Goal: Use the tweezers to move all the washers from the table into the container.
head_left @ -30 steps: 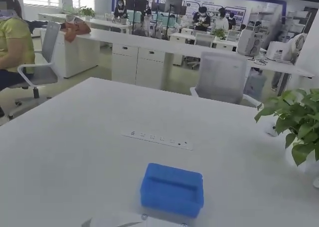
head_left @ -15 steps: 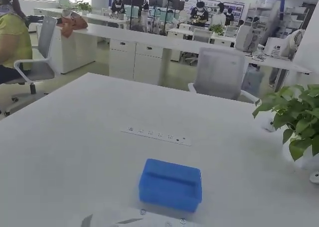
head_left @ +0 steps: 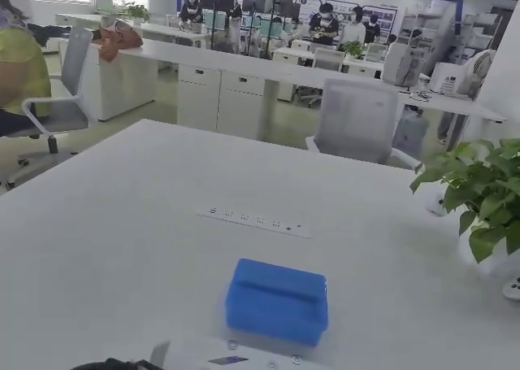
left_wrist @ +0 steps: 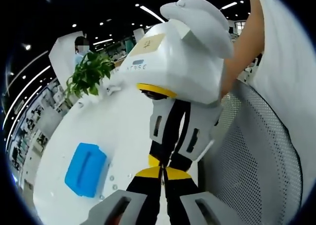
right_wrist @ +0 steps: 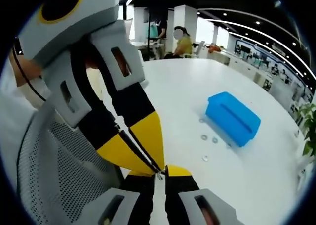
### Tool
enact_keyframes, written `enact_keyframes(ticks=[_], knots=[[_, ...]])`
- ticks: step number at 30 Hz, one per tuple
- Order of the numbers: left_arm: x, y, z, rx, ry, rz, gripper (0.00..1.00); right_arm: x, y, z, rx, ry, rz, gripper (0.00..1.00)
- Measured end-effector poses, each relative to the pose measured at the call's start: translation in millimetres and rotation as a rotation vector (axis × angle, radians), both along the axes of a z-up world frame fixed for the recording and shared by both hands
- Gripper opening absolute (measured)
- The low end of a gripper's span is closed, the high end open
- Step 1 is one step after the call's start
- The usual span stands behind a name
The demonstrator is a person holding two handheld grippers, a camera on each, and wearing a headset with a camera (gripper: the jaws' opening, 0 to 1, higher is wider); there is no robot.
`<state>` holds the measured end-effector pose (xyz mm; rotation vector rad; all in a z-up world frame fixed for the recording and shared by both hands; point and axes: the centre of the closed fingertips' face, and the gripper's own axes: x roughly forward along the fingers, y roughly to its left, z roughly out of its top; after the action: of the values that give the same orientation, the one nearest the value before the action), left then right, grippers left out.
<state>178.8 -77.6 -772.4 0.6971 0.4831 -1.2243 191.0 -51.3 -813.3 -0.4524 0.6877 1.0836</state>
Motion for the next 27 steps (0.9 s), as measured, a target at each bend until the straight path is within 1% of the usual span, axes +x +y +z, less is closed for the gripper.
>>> enact_keyframes(ticks=[1, 2, 3, 4, 6, 7, 8, 9, 10, 11, 12, 13, 15, 16, 17, 18, 19, 20, 21, 22, 23, 25, 26, 27], knots=[[3.3, 0.1, 1.0, -0.031, 0.0, 0.049, 0.0, 0.8, -0.4, 0.1, -0.001, 0.003, -0.011, 0.03], [3.1, 0.8, 0.8, -0.042, 0.014, 0.068, 0.0, 0.6, -0.1, 0.2, -0.002, 0.004, -0.01, 0.03], [3.6, 2.8, 0.7, -0.062, 0.043, 0.113, 0.0, 1.0, 0.4, -0.5, -0.007, 0.001, -0.01, 0.03], [4.6, 5.4, -0.3, -0.066, 0.061, 0.147, 0.0, 1.8, -0.1, -0.4, -0.013, -0.003, -0.012, 0.03], [8.1, 11.9, -0.5, -0.103, 0.1, 0.241, 0.06, 2.7, -1.2, -0.5, -0.017, -0.003, -0.013, 0.03], [6.9, 14.4, 0.3, -0.119, 0.129, 0.267, 0.09, 4.1, -2.1, -0.4, -0.011, 0.001, -0.027, 0.02], [8.0, 18.0, 4.5, -0.158, 0.155, 0.318, 0.14, 5.2, -2.9, -0.2, -0.001, 0.014, -0.041, 0.02], [10.3, 21.9, 7.9, -0.187, 0.164, 0.363, 0.2, 5.5, -3.5, -0.2, 0.006, 0.025, -0.051, 0.02], [13.5, 28.5, 12.1, -0.219, 0.172, 0.418, 0.28, 6.3, -4.4, -0.3, 0.012, 0.034, -0.06, 0.02], [15.4, 33.7, 14.7, -0.242, 0.175, 0.453, 0.33, 6.5, -4.9, -0.6, 0.014, 0.036, -0.062, 0.02], [18.4, 39.2, 17.3, -0.264, 0.165, 0.487, 0.36, 6.9, -5.5, -0.6, 0.017, 0.039, -0.066, 0.02], [23.0, 50.1, 20.5, -0.281, 0.137, 0.541, 0.41, 7.3, -6.5, -0.5, 0.018, 0.044, -0.074, 0.02], [25.5, 68.1, 21.6, -0.274, 0.105, 0.617, 0.5, 7.5, -7.5, -0.7, 0.014, 0.058, -0.076, 0.02], [26.4, 75.8, 22.4, -0.265, 0.08, 0.641, 0.53, 7.5, -7.9, -0.9, 0.013, 0.061, -0.075, 0.02], [28.8, 86.9, 24.7, -0.255, 0.033, 0.673, 0.55, 7.7, -8.3, -1.0, 0.012, 0.062, -0.075, 0.02], [28.9, 90.5, 24.8, -0.251, 0.024, 0.687, 0.57, 8.3, -8.9, -1.0, 0.011, 0.066, -0.075, 0.02], [30.0, 100.1, 26.5, -0.251, -0.002, 0.719, 0.61, 8.7, -9.2, -0.9, 0.011, 0.071, -0.075, 0.02], [29.9, 104.4, 28.0, -0.258, -0.015, 0.736, 0.64, 9.0, -9.3, -0.9, 0.011, 0.076, -0.076, 0.02], [30.9, 111.9, 30.7, -0.276, -0.037, 0.772, 0.66, 9.5, -9.4, -0.9, 0.009, 0.083, -0.078, 0.02], [32.6, 116.7, 33.2, -0.288, -0.063, 0.792, 0.69, 9.6, -9.3, -0.8, 0.009, 0.085, -0.078, 0.02], [34.0, 124.5, 36.2, -0.301, -0.108, 0.823, 0.71, 9.6, -9.1, -0.3, 0.005, 0.088, -0.078, 0.02], [34.7, 137.1, 37.6, -0.293, -0.156, 0.877, 0.72, 10.4, -8.8, 1.8, 0.0, 0.09, -0.077, 0.02], [35.4, 139.9, 38.6, -0.299, -0.172, 0.891, 0.72, 11.2, -8.4, 3.5, 0.002, 0.089, -0.076, 0.02], [34.9, 140.3, 39.2, -0.309, -0.178, 0.893, 0.73, 13.2, -7.3, 6.1, 0.006, 0.089, -0.077, 0.02]])
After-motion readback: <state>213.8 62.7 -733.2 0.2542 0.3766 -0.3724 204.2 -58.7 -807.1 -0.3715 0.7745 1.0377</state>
